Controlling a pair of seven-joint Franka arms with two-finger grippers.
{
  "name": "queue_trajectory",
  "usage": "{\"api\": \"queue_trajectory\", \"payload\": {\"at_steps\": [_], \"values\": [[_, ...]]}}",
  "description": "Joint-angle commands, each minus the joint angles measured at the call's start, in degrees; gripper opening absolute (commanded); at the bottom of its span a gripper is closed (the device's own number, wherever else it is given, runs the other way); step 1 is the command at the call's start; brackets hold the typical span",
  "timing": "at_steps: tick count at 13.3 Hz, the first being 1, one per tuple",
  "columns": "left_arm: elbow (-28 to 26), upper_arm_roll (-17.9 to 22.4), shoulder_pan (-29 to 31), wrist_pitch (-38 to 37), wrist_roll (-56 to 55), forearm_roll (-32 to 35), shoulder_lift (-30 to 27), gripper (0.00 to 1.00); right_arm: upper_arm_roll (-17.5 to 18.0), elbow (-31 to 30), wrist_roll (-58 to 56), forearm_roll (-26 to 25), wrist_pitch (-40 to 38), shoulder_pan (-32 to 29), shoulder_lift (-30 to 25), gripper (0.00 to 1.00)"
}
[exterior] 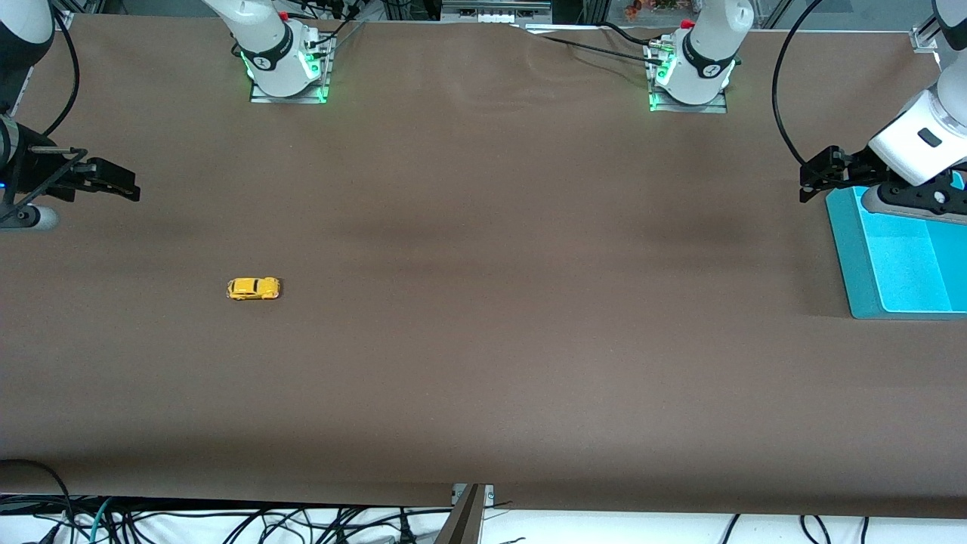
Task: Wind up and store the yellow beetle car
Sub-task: 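Reach the right gripper down over the yellow beetle car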
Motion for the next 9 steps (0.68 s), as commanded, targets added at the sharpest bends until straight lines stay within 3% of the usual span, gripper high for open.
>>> {"api": "queue_trajectory", "payload": {"at_steps": [1, 5, 9], "values": [[1.2, 0.3, -0.4, -1.1, 0.4, 1.0, 0.4, 1.00, 0.6, 0.9, -0.2, 1.3, -0.5, 1.0, 2.2, 1.00], [1.2, 0.3, -0.4, -1.1, 0.4, 1.0, 0.4, 1.00, 0.5, 0.8, -0.5, 6.3, -1.0, 1.1, 3.3, 1.00], [1.2, 0.4, -0.4, -1.1, 0.4, 1.0, 0.4, 1.00, 0.5, 0.8, -11.1, 4.2, -2.7, 3.5, 7.3, 1.00]]}}
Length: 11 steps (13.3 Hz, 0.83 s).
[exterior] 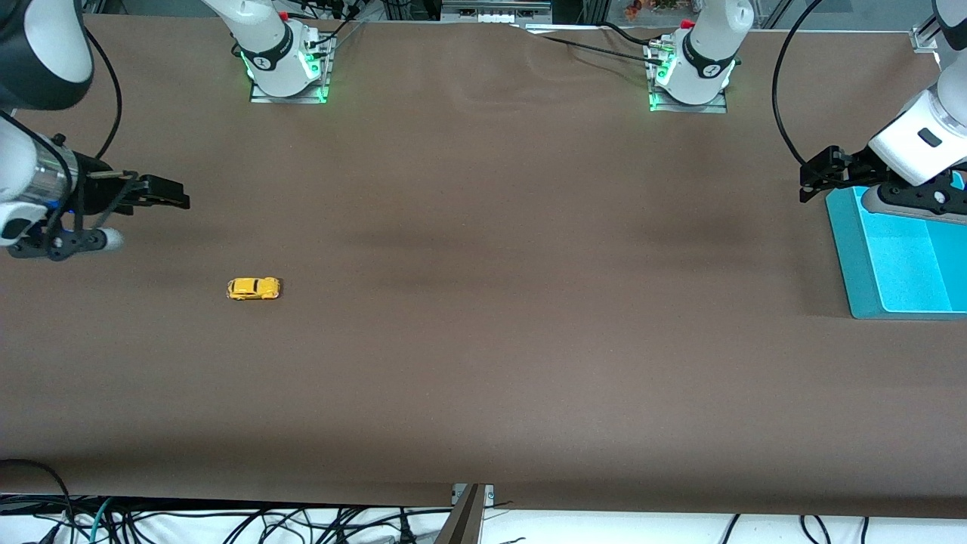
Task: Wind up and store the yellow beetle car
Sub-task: 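Reach the right gripper down over the yellow beetle car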
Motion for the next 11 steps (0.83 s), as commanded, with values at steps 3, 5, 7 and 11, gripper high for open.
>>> {"api": "queue_trajectory", "payload": {"at_steps": [3, 5, 7, 11], "values": [[1.2, 0.4, -0.4, -1.1, 0.4, 1.0, 0.4, 1.00, -0.1, 0.6, -23.8, -2.1, 3.2, 1.2, 6.5, 1.00], [1.2, 0.4, -0.4, -1.1, 0.4, 1.0, 0.5, 1.00, -0.1, -0.2, -34.2, -3.1, 6.9, 1.2, 9.1, 1.00], [1.2, 0.4, -0.3, -1.1, 0.4, 1.0, 0.4, 1.00, -0.2, -2.8, -45.5, -3.7, 13.0, 0.9, 10.9, 1.00], [1.2, 0.4, -0.3, -1.2, 0.4, 1.0, 0.4, 1.00, -0.5, -12.1, -64.1, -3.4, 29.2, 0.5, 12.2, 1.00]]}}
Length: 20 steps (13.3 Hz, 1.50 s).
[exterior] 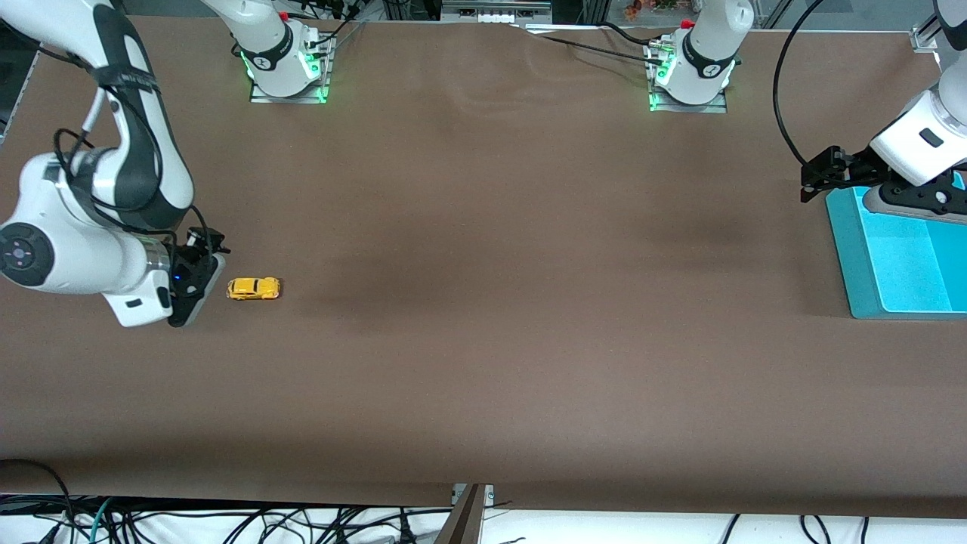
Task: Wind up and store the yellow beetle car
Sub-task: 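Reach the right gripper down over the yellow beetle car, then close the right gripper on the yellow car's body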
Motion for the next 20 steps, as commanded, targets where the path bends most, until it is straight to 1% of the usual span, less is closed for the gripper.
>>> {"api": "queue_trajectory", "payload": {"at_steps": [1, 3, 6, 9, 11, 13, 15, 18, 19, 20], "values": [[1.2, 0.3, -0.3, -1.1, 0.4, 1.0, 0.4, 1.00, 0.2, -7.4, -8.8, -0.2, 8.5, -0.8, -1.5, 1.00], [1.2, 0.3, -0.3, -1.2, 0.4, 1.0, 0.4, 1.00, 0.2, -11.8, -14.7, -0.1, 15.4, -0.8, -1.5, 1.00], [1.2, 0.3, 0.2, -1.2, 0.4, 0.9, 0.4, 1.00, 0.1, -17.8, -20.5, 0.2, 25.1, -1.1, -1.4, 1.00], [1.2, 0.4, 0.4, -1.2, 0.4, 0.6, 0.5, 1.00, 0.1, -23.2, -23.7, 0.3, 34.2, -1.3, -1.4, 0.99], [1.2, 0.4, 0.4, -1.2, 0.4, 0.6, 0.4, 1.00, 0.2, -24.5, -24.3, 0.3, 36.5, -1.3, -1.2, 0.99], [1.2, 0.3, 0.4, -1.2, 0.4, 0.5, 0.5, 1.00, 0.1, -24.8, -24.7, 0.3, 36.8, -1.3, -1.0, 0.99], [1.2, 0.4, 0.4, -1.2, 0.4, 0.5, 0.5, 1.00, 0.1, -24.9, -26.4, 0.3, 37.9, -1.5, -0.4, 0.95], [1.2, 0.3, 0.7, -1.2, 0.4, 0.4, 0.5, 1.00, 0.2, -25.1, -28.6, 0.3, 39.0, -2.7, 0.2, 0.94], [1.2, 0.3, 1.1, -1.2, 0.4, 0.4, 0.5, 1.00, 0.2, -25.1, -29.2, 0.3, 39.2, -2.8, 0.3, 0.89], [1.2, 0.3, 1.1, -1.2, 0.4, 0.4, 0.5, 1.00, 0.2, -25.1, -30.0, 0.3, 39.4, -2.9, 0.6, 0.81]]}}
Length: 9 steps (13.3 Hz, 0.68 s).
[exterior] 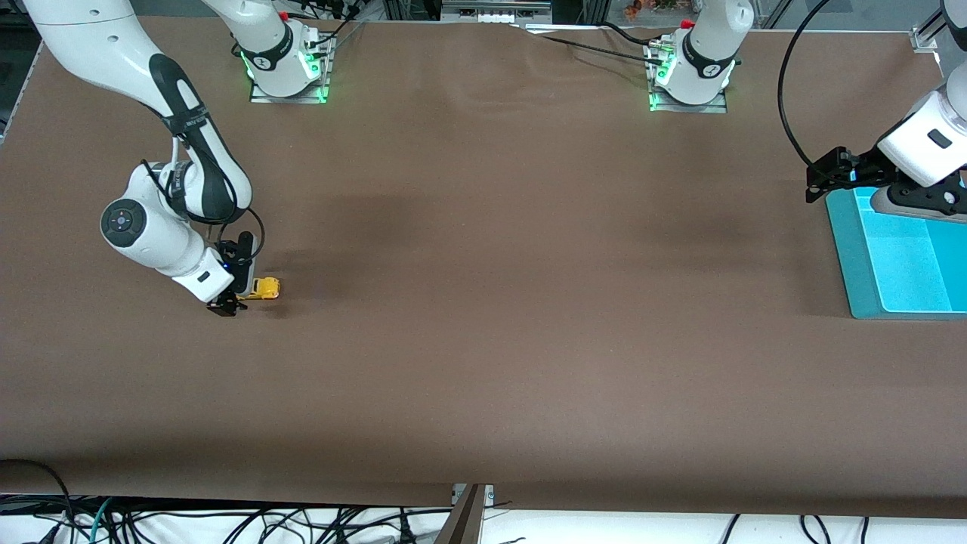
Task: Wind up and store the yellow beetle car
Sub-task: 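Close the right gripper on the yellow car's body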
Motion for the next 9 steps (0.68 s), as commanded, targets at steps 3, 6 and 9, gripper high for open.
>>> {"api": "queue_trajectory", "payload": {"at_steps": [3, 6, 9], "values": [[1.2, -0.1, 0.5, -1.1, 0.4, 0.4, 0.5, 1.00, 0.4, -0.9, -2.6, 0.3, 1.8, -1.0, 0.0, 0.31], [1.2, -0.1, 0.5, -1.1, 0.4, 0.4, 0.5, 1.00, 0.4, -0.9, -2.6, 0.3, 1.6, -1.0, 0.1, 0.18], [1.2, -0.1, 0.5, -1.2, 0.4, 0.3, 0.5, 1.00, 0.3, -0.8, -5.4, 0.3, 2.1, -3.2, 2.2, 0.18]]}}
